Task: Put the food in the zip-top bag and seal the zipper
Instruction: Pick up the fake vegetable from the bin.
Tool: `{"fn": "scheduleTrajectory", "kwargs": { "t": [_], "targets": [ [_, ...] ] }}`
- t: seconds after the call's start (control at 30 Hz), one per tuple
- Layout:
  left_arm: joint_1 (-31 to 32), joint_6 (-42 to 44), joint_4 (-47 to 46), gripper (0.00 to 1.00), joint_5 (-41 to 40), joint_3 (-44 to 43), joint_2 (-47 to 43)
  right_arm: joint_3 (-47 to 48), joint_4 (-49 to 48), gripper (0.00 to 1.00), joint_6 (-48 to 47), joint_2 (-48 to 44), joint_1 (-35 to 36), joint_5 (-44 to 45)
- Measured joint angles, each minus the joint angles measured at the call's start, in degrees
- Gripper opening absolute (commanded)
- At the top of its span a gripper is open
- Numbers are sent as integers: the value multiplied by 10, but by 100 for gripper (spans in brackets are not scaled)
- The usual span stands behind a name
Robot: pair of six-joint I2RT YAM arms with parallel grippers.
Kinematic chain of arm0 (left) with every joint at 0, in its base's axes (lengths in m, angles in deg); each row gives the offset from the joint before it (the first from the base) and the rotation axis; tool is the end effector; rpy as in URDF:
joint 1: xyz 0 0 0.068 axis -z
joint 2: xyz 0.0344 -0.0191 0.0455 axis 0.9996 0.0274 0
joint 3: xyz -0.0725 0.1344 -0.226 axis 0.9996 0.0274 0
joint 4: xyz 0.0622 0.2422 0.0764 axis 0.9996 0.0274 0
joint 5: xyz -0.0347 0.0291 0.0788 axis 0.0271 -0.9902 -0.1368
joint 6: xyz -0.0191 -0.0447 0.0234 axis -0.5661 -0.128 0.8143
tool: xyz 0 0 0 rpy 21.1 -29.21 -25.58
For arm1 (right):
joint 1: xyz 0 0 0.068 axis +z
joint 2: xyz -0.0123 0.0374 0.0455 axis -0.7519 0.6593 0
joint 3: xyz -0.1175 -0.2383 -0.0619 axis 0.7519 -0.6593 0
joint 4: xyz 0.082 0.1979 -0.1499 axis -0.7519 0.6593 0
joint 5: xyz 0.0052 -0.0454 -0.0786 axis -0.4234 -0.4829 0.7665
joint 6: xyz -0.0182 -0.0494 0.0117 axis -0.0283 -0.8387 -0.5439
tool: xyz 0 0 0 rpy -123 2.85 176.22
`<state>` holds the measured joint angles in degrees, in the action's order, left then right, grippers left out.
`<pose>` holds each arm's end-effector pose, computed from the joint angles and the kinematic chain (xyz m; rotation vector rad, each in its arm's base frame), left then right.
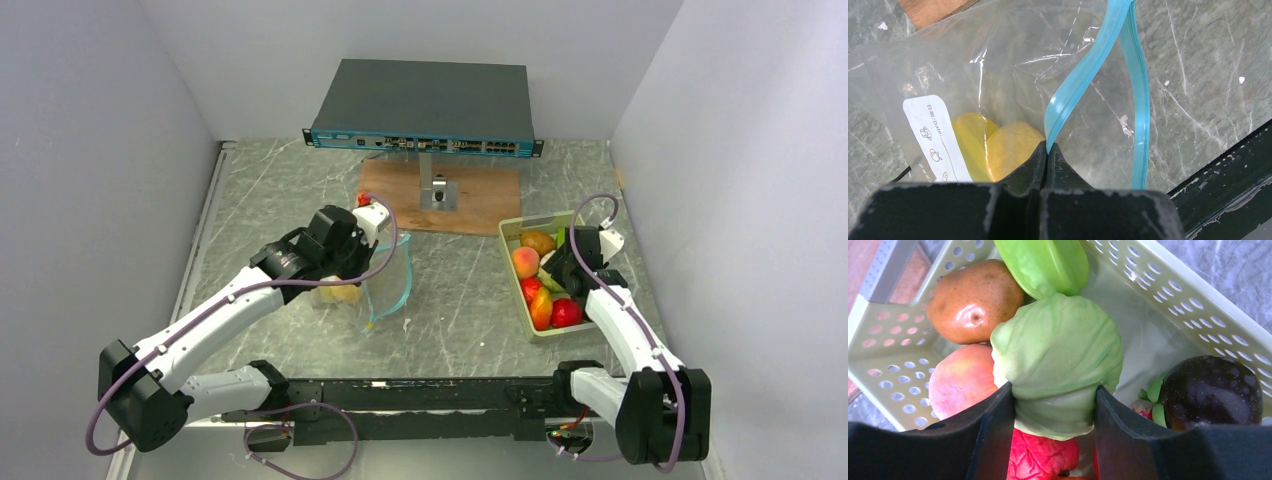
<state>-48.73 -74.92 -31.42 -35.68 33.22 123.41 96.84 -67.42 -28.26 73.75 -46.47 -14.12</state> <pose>0.1830 -0.1513 0.3022 0.7113 2.2407 -0.3618 0.2044 -0.0027 0.2022 0.9207 2.1946 -0.0256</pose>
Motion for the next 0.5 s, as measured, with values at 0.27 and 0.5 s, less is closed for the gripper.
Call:
{"fn": "scheduleTrajectory", "kwargs": {
  "t": [0.27, 0.5],
  "targets": [
    [3, 0, 1, 0, -5, 0, 2, 0, 2, 23, -2, -67, 0, -17],
    [5, 0, 2, 0, -7, 0, 2, 8, 24, 11, -3, -69, 6, -20]
  ]
}}
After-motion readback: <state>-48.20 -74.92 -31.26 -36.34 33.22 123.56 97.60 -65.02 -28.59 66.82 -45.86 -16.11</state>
